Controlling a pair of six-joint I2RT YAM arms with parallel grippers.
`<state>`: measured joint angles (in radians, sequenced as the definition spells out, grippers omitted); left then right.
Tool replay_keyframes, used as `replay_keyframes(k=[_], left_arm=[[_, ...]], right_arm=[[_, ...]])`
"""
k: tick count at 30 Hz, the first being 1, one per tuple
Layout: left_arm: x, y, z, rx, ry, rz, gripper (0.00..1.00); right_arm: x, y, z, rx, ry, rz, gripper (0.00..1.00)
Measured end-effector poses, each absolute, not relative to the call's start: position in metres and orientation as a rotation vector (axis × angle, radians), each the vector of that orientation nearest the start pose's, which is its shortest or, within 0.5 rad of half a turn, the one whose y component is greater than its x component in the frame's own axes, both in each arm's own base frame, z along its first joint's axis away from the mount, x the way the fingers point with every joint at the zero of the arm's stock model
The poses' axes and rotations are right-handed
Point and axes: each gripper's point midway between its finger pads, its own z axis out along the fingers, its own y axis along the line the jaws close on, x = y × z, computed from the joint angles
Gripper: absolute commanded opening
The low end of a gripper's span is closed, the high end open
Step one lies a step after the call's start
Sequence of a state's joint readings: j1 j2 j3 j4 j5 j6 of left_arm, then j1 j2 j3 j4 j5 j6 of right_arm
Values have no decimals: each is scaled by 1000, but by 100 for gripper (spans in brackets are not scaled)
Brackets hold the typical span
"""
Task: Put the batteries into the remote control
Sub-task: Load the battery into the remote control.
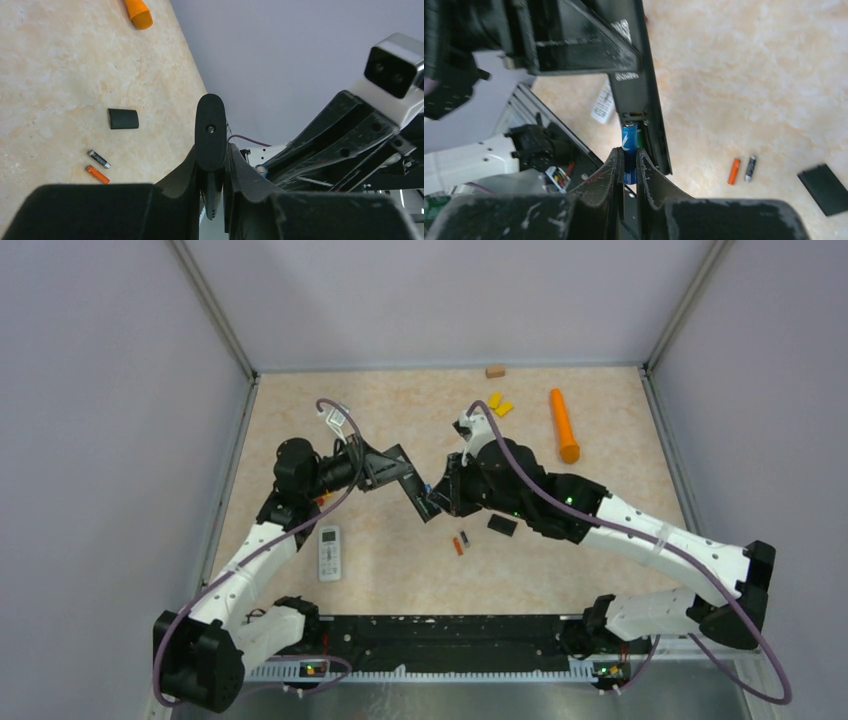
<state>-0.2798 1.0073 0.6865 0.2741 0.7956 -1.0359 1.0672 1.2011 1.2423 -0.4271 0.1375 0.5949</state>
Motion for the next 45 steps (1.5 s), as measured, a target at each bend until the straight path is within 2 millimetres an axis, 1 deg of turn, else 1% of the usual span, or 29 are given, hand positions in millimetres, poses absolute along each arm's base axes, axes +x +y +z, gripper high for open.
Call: replay_keyframes(k=[4, 6, 8, 15, 19, 22, 27, 35, 38, 41, 45], left_arm=[[252, -229, 278, -43, 1922, -1613, 0], [254, -230, 273, -67, 1943, -1620, 0], [257, -231, 269, -87, 1960, -1626, 0], [261, -232, 261, -141, 1994, -1645, 0], [261, -233, 262, -147, 1995, -1652, 0], [260, -233, 263, -145, 1992, -1657, 0], [260, -233, 264, -143, 1988, -1661, 0], [261, -234, 263, -154, 1993, -1678, 0], [261, -234, 260, -160, 2000, -1678, 0], [261, -233, 259, -166, 2002, -1677, 0], [261, -233, 258, -171, 2005, -1679, 0]], right_arm=[[183, 327, 263, -465, 2184, 795, 0], [182, 320, 251, -504, 2220, 735, 0], [181, 315, 245, -541, 2235, 693, 0], [185, 317, 241, -608, 2208, 656, 0], [188, 320, 241, -629, 2189, 653, 1], [190, 323, 242, -642, 2177, 653, 5], [192, 328, 242, -659, 2161, 662, 7], [191, 331, 241, -682, 2152, 669, 10], [192, 332, 238, -688, 2158, 662, 14], [193, 333, 236, -689, 2162, 659, 20], [194, 333, 234, -678, 2167, 650, 21]])
